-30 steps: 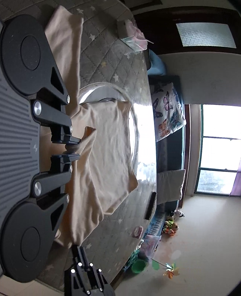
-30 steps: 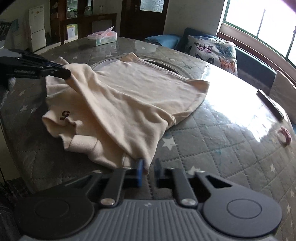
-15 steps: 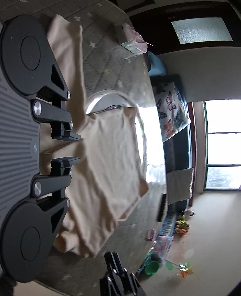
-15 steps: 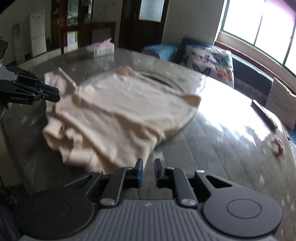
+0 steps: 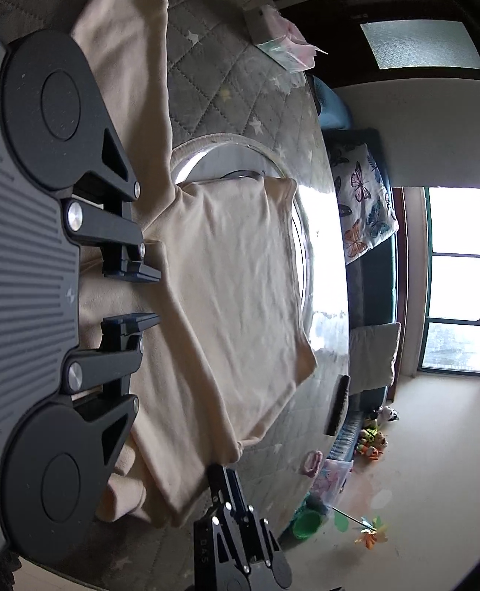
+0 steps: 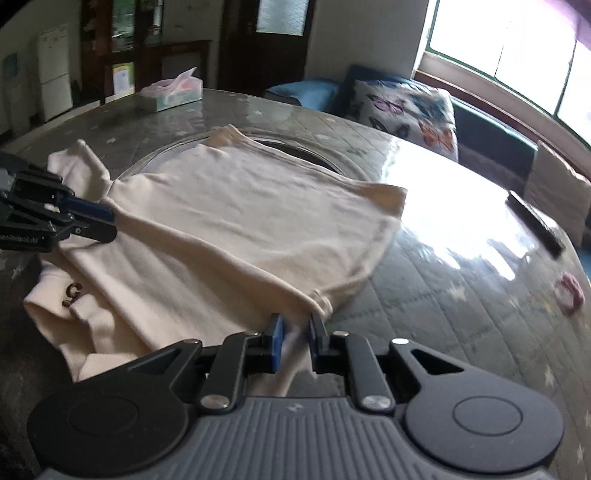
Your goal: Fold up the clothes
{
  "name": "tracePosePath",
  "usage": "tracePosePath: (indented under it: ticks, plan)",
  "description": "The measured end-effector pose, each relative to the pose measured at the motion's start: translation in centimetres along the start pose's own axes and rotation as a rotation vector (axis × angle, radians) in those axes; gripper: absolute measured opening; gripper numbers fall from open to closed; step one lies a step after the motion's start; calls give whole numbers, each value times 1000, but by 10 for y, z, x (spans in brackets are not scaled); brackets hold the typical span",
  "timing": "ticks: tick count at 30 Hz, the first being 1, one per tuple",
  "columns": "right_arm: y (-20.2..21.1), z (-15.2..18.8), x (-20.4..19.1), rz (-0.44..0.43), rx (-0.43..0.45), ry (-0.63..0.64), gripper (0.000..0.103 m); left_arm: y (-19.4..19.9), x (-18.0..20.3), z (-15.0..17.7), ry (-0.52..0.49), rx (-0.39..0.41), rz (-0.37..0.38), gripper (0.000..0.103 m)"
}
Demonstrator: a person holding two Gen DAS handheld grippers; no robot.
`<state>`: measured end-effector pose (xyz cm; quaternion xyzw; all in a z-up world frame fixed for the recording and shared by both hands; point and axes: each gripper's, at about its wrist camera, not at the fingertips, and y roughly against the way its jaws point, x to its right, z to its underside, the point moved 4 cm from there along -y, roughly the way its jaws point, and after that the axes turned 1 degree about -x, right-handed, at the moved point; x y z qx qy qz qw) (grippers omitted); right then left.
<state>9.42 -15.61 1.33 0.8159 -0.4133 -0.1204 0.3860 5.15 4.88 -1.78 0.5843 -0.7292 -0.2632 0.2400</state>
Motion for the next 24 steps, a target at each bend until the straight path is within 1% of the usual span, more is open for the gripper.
tracePosePath:
  ticks: [4, 8, 11, 13, 14, 16, 18, 21, 24]
  plan:
    - [2, 2, 5, 23, -8, -21, 13, 0, 2, -4, -2, 19, 5, 20]
    - [-9, -2, 4, -6, -6, -37, 13, -7, -2, -1, 2, 12, -8, 20]
    - [-19, -1, 7, -11, -21, -59, 15, 0, -6, 0, 11, 23, -4, 20]
    - [-14, -2, 6, -8, -16, -63, 15, 6, -10, 1, 7, 30, -20, 21]
    - [-10, -2, 5, -7, -11, -57, 17, 10, -12, 2, 6, 34, -29, 21]
    - [-5, -3, -2, -14, -2, -32, 19, 18, -18, 6, 13, 39, -53, 30]
    - [-2, -2, -13, -48, -1, -11, 23, 26, -25, 11, 23, 42, -87, 35]
    - [0, 2, -33, -96, -7, 35, 28, 37, -39, 18, 52, 39, -135, 41]
    - [0, 2, -53, -131, -12, 81, 29, 46, -56, 24, 80, 37, -192, 42]
